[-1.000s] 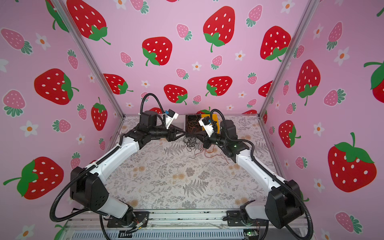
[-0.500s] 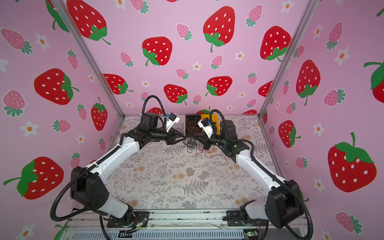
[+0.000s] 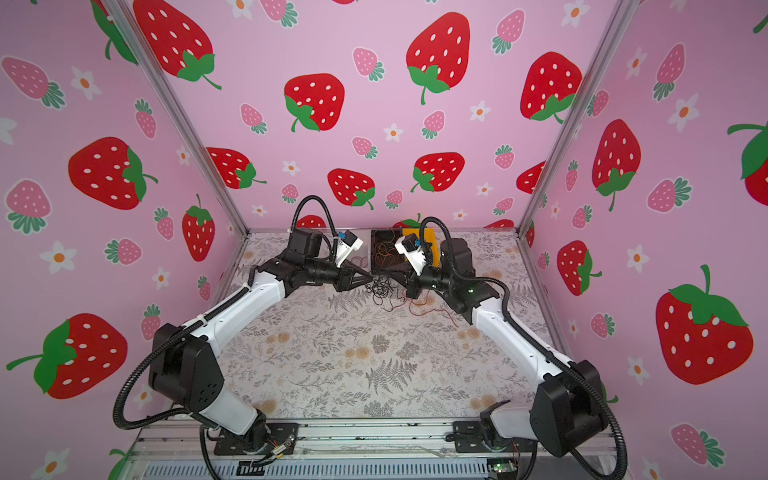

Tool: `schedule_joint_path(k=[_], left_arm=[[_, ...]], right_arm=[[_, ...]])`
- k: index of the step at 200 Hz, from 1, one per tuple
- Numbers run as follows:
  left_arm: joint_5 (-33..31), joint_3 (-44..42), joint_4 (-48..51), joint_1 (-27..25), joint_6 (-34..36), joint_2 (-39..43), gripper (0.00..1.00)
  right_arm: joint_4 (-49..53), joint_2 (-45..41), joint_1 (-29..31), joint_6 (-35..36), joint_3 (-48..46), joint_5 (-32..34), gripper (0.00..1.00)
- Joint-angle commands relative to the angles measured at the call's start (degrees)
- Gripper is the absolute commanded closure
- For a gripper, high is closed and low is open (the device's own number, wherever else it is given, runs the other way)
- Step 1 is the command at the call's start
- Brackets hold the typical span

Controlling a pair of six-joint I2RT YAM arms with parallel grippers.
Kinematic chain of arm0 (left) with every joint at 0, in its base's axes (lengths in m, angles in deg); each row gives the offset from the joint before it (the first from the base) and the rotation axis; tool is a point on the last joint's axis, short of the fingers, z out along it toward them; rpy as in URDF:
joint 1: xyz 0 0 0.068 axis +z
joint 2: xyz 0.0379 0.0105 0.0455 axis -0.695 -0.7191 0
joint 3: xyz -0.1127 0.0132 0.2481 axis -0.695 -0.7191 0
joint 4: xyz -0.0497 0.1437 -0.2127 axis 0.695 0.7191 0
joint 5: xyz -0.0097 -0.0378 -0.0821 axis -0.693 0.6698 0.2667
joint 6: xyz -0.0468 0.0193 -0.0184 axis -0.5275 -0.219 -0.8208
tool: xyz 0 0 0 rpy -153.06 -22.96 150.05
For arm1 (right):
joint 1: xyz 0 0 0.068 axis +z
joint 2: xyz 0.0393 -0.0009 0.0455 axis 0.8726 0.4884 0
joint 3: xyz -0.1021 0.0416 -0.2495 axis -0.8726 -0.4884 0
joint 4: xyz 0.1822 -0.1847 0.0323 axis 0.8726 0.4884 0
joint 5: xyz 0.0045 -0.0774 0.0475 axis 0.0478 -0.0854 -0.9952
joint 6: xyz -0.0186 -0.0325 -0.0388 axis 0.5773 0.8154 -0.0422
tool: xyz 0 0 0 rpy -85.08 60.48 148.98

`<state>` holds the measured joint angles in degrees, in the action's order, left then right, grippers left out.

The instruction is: Untangle the cables

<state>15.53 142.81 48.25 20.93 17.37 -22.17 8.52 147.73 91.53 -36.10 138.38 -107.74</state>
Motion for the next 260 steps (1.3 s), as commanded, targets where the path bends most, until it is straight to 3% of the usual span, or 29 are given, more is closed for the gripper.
schedule_joint_path(k=[1, 23, 29, 75, 125, 194, 215, 242, 260], left_arm=[[1.25, 0.32, -2.75, 0.15, -0.3, 0.31, 0.82], [0.67, -0.19, -4.86, 0.15, -1.63, 0.98, 0.93], [0.56, -0.37, -5.26, 0.15, -2.01, 1.25, 1.0], [-2.42, -2.36, -6.57, 0.97, -4.17, 4.39, 1.0], [-7.59, -7.87, -10.64, 6.52, -10.31, 11.47, 1.0], [-15.2, -11.87, -8.45, 12.26, -11.27, 19.38, 1.0], [-13.9, -11.9, -8.73, 13.86, -12.31, 20.37, 1.0], [-5.71, -10.7, -11.9, 12.69, -14.83, 17.95, 1.0], [-4.34, -7.43, -8.91, 8.69, -12.26, 14.79, 1.0]], right_arm=[[0.38, 0.51, 0.33, 1.28, 1.27, -0.09, 1.0], [0.48, 0.13, 0.25, 1.26, 0.28, 2.46, 1.0], [0.66, 0.19, 0.26, 1.01, 0.1, 3.14, 1.0], [0.23, -1.04, -2.02, -1.73, -2.4, 11.28, 1.0], [-0.92, -5.26, -6.36, -5.15, -7.33, 23.0, 1.0], [0.41, -9.68, -10.99, -8.05, -10.84, 34.28, 1.0], [-0.76, -10.36, -12.04, -6.84, -11.02, 30.48, 1.0], [-6.99, -8.71, -11.34, -5.39, -10.62, 11.04, 1.0], [-6.66, -6.0, -9.18, -5.58, -8.94, 8.99, 0.99]])
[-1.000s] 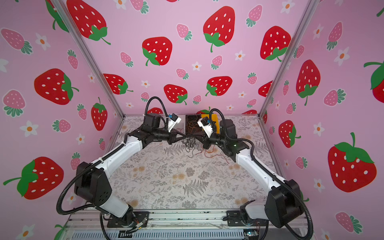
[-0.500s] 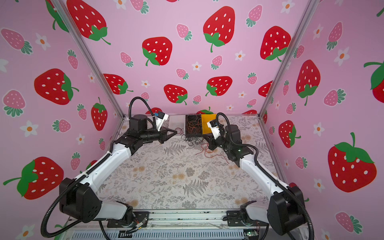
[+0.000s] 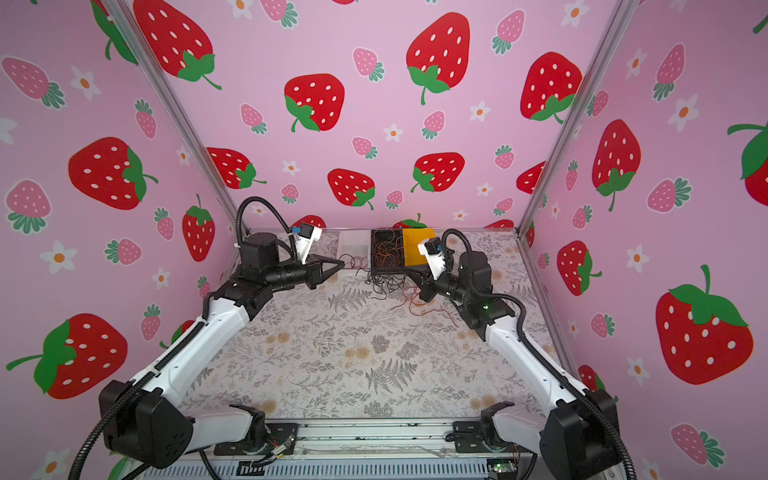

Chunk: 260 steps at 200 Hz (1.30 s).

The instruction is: Untangle the cables

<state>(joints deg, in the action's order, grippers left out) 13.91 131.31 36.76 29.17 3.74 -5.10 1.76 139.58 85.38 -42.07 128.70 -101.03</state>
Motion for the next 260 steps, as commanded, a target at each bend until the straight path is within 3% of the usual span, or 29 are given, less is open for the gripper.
schedule_joint_path(k=[1, 41, 62, 91, 129, 178, 233, 254, 260], left_arm=[[-2.72, 4.28, 2.72, 0.22, 1.57, -2.48, 1.0], [-2.97, 5.17, -2.02, -2.64, -1.76, -4.51, 1.0], [-3.27, 6.04, -3.02, -3.12, -2.81, -4.44, 1.0], [-5.42, 6.94, -3.12, -4.37, -3.78, -3.85, 1.0], [-11.06, 7.89, -2.62, -5.19, -4.31, -2.09, 1.0], [-18.47, 11.95, -2.48, -5.84, -6.24, -0.68, 1.0], [-22.77, 15.59, -3.39, -10.43, -7.39, -0.82, 1.0], [-23.65, 16.81, -3.56, -11.2, -7.48, -0.9, 1.0], [-23.85, 17.12, -3.56, -11.4, -7.35, -0.97, 1.0]], right_arm=[[0.21, 2.31, -2.89, 0.51, 0.84, 2.21, 0.98], [-0.43, 2.57, -1.24, -1.07, -0.37, 7.61, 0.66], [-0.99, 1.58, -1.29, -1.3, -1.52, 9.88, 0.59], [0.24, 3.02, -0.3, -1.19, -0.69, 7.63, 0.59], [0.32, 5.58, 6.99, -0.83, -1.43, 6.54, 0.58], [-2.37, 10.69, 15.79, -0.62, -2.09, 11.19, 0.54], [-5.65, 14.59, 17.93, -0.69, -0.83, 18.1, 0.49], [-9.01, 16.09, 18.08, -1.19, 0.2, 17.59, 0.49], [-9.51, 16.69, 18.09, -1.18, 0.59, 17.46, 0.45]])
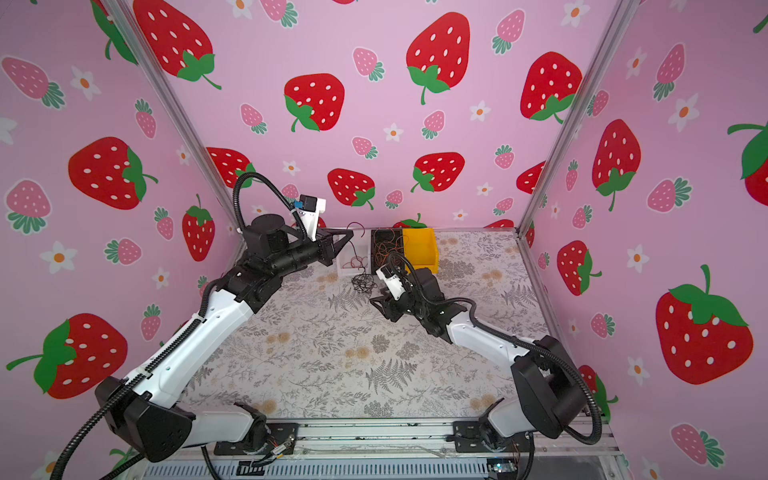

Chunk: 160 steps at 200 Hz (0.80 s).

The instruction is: Untangle the cables

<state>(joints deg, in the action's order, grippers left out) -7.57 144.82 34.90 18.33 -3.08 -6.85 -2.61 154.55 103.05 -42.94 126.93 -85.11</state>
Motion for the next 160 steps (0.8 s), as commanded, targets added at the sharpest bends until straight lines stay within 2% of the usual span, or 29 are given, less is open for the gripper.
schedule_joint_path(k=[1, 14, 43, 93, 112, 146, 160], left_arm=[[-2.43, 3.67, -1.7, -0.57, -0.55, 0.81, 1.0], [-2.68, 4.22, -1.66, -0.85, -0.27, 0.74, 1.0], [-3.06, 4.86, -1.26, -1.07, 0.05, 0.74, 1.0], [-2.76, 5.47, -1.26, -1.79, 0.35, 1.0, 1.0], [-2.89, 5.91, -1.18, -1.9, 0.48, 1.13, 1.0], [-3.47, 6.18, -1.09, -2.08, 0.96, 1.87, 1.0], [-4.45, 6.25, -0.46, -2.0, 1.98, 2.15, 1.0]], right_arm=[[-5.14, 1.81, 0.52, -0.28, 2.49, 1.58, 0.45], [-4.93, 2.9, 0.95, 0.39, 3.85, 1.46, 0.44], [-7.77, 3.75, 1.54, 1.25, 4.47, -4.49, 0.45], [-7.27, 5.21, 1.84, 2.9, 5.81, -2.38, 0.47], [-6.42, 5.43, 1.89, 3.71, 6.4, -1.6, 0.59], [-6.85, 4.31, 1.89, 4.35, 5.19, 0.19, 0.92], [-6.65, 3.57, 1.87, 4.82, 4.53, 0.13, 0.98]])
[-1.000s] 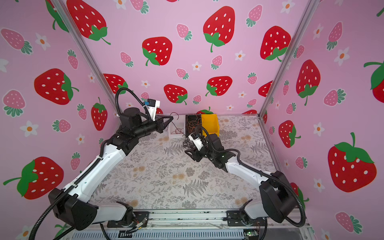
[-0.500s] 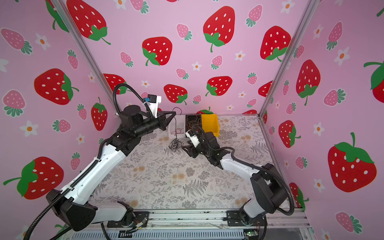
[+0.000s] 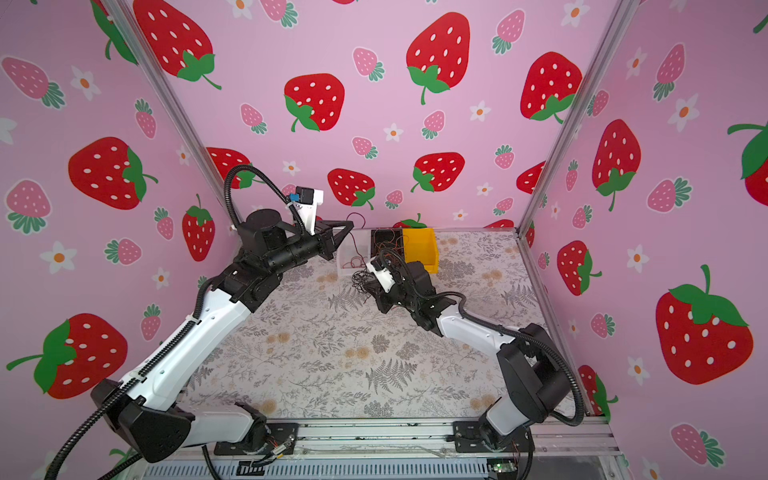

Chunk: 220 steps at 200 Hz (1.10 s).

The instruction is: Untangle the cables

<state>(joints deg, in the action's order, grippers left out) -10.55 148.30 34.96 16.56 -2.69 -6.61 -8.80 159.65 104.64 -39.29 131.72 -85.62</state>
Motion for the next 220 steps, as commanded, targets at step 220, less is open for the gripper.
schedule_joint_path(k=[220], left_arm=[[0.58, 5.04, 4.68, 28.08, -3.24, 5.21, 1.0]], right_arm=[[10.49, -17.34, -23.09, -6.13, -16.09, 4.68, 1.0]])
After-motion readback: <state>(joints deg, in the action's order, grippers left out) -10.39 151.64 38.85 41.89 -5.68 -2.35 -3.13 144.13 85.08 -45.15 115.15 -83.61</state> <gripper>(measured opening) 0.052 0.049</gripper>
